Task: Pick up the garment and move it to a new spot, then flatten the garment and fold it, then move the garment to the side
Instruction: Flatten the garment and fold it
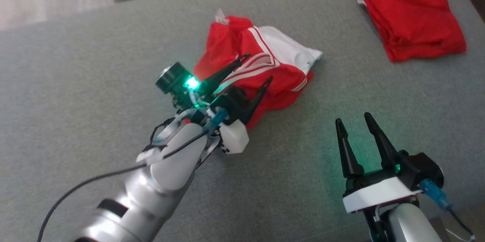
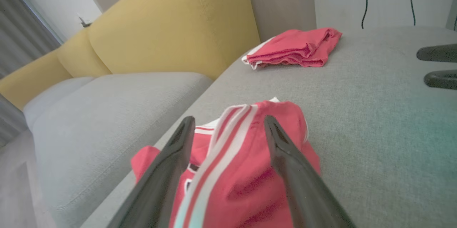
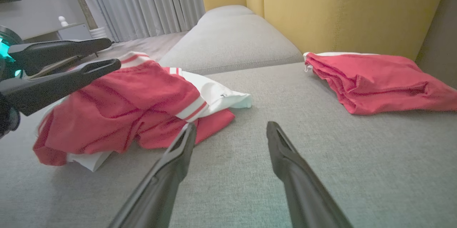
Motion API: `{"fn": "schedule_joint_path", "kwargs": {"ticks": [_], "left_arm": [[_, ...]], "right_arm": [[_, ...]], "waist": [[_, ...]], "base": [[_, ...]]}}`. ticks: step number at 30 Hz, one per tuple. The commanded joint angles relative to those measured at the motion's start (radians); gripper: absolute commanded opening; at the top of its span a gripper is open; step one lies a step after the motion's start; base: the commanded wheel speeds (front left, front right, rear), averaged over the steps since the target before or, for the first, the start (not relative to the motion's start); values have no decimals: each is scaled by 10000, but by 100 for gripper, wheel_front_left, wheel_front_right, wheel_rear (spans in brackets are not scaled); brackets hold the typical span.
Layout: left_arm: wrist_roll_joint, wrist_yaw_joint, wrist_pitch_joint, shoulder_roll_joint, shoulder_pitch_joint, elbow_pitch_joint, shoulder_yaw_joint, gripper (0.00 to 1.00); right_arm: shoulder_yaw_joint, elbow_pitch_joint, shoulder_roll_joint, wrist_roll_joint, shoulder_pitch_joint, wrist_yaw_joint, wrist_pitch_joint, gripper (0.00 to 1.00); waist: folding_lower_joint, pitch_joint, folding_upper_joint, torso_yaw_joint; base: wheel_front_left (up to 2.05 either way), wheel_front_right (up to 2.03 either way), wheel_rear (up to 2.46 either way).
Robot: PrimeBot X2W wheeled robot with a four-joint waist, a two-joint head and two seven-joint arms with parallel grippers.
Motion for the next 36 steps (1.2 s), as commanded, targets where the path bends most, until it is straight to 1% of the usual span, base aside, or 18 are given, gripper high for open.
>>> {"fn": "schedule_joint_path", "kwargs": {"ticks": [1, 4, 8, 9, 10, 11, 12, 16, 20, 22, 25, 28, 31, 34, 36], "left_arm": [[-383, -16, 219, 53, -706, -94, -135, 100], [-868, 100, 548, 52, -1149, 199, -713, 100], [-1375, 359, 616, 51, -1555, 479, -1340, 100], [-1521, 371, 599, 51, -1618, 519, -1495, 83], [-1669, 387, 574, 50, -1673, 556, -1633, 40], [-1805, 426, 543, 50, -1724, 601, -1754, 5], [-1918, 436, 529, 50, -1773, 671, -1887, 0], [-2296, 552, 363, 50, -2010, 911, -2281, 0], [-2578, 643, -52, 50, -2420, 968, -2558, 0], [-2680, 631, -188, 50, -2579, 922, -2594, 0], [-3107, 512, -486, 50, -3354, 754, -2504, 0], [-3263, 446, -681, 49, -4559, 763, -2301, 0], [-3422, 393, -877, 82, -5840, 891, -1780, 0], [-3590, 436, -1061, 403, -6834, 897, -1159, 0], [-3677, 532, -1124, 746, -7067, 856, -840, 0]], "right_arm": [[301, -288, -33, 38, -320, -7, -26, 100], [343, -274, -32, 60, -453, -7, -26, 100], [382, -247, -32, 63, -583, -7, -26, 100], [381, -245, -32, 58, -594, -7, -26, 100], [387, -237, -32, 51, -597, -7, -26, 100], [397, -222, -32, 42, -591, -7, -26, 100], [388, -208, -32, 43, -580, -7, -26, 100], [358, -207, -32, 153, -532, -7, -26, 100], [386, -203, -32, 291, -450, -7, -26, 100], [411, -196, -32, 336, -429, -7, -26, 100], [521, -154, -32, 467, -384, -7, -26, 100], [593, -123, -32, 569, -292, -7, -26, 100], [628, -83, -32, 605, -149, -7, -26, 100], [582, -89, -32, 591, -2, -7, -26, 100], [522, -91, -32, 543, 82, -7, -26, 100]], "waist": [[-3, 495, 0, -318], [-3, 655, 0, -428], [-3, 740, 0, -562], [-3, 738, 0, -585], [-3, 720, 0, -614], [-3, 690, 0, -646], [-3, 651, 0, -677], [-3, 425, 0, -825], [-3, 85, 0, -957], [-3, -18, 0, -988], [-3, -276, 0, -1069], [-3, -555, 0, -1095], [-3, -814, 0, -1010], [-3, -1024, 0, -807], [-3, -1171, 0, -613]], "base": [[0, 0, 0], [0, 0, 0], [0, 0, 0], [0, 0, 0], [0, 0, 0], [0, 0, 0], [0, 0, 0], [0, 0, 0], [0, 0, 0], [0, 0, 0], [0, 0, 0], [0, 0, 0], [0, 0, 0], [0, 0, 0], [0, 0, 0]]}}
